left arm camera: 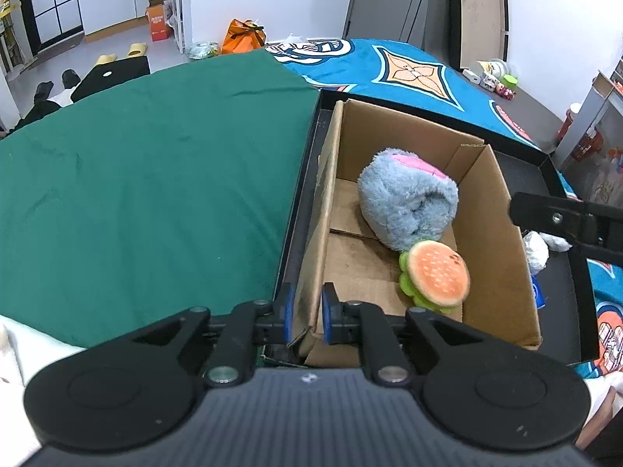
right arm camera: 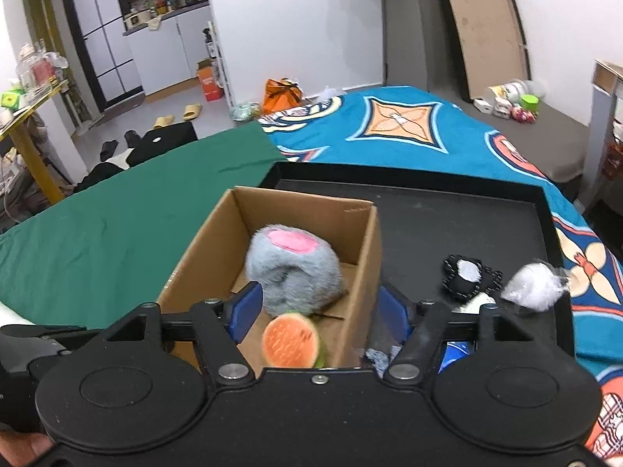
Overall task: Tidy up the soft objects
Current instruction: 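Grasp the burger plush with the right tool and drop it into the box, then move the right tool to the blue tissue pack and close on it, then carry the blue tissue pack with the right tool into the box and release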
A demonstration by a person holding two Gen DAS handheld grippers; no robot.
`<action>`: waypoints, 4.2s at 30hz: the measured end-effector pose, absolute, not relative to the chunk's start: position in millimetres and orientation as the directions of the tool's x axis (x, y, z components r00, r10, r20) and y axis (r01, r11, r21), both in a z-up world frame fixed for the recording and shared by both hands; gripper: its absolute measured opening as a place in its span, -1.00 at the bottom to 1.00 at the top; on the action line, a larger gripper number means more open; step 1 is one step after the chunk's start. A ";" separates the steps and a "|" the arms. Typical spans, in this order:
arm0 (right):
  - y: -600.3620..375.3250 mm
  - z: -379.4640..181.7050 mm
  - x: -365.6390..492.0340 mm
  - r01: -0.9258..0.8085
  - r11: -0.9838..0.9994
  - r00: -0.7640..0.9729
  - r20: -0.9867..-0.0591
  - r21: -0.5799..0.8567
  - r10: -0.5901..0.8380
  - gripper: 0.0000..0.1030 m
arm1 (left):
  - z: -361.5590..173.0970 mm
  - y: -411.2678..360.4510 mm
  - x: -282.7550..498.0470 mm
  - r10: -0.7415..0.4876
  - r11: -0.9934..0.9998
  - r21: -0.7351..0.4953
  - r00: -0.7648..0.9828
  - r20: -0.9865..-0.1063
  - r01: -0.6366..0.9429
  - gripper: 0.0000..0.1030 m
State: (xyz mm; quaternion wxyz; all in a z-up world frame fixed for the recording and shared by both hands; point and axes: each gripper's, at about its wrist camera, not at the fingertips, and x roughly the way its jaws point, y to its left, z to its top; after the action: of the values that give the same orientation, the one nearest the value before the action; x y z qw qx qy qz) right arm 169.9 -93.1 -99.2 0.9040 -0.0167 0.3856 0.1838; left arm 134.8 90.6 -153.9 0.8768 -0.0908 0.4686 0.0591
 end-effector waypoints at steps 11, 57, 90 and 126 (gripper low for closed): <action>-131.3 -108.2 167.1 -0.263 0.957 0.640 -0.721 0.120 0.266 0.31 | -151.8 84.5 134.1 0.070 0.979 -0.049 0.547 -0.834 -0.199 -0.16; -214.1 -195.6 183.7 -0.161 0.960 0.547 -0.789 0.230 0.281 0.40 | -157.0 47.1 152.0 0.232 0.972 0.187 0.484 -0.844 -0.140 0.38; -205.4 -187.6 176.2 -0.204 0.966 0.568 -0.785 0.158 0.248 0.00 | -147.0 45.7 146.3 0.246 0.969 0.190 0.529 -0.812 -0.160 0.38; -141.5 -102.0 173.2 -0.330 0.940 0.668 -0.682 0.086 0.297 0.00 | -145.2 71.7 138.7 0.126 0.982 0.017 0.578 -0.806 -0.189 0.13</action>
State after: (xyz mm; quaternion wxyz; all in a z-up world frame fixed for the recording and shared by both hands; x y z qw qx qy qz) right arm 173.2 -141.5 -102.0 0.9129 -0.0223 0.3696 0.1716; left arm 138.7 71.7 -145.2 0.8877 -0.0352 0.4505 0.0887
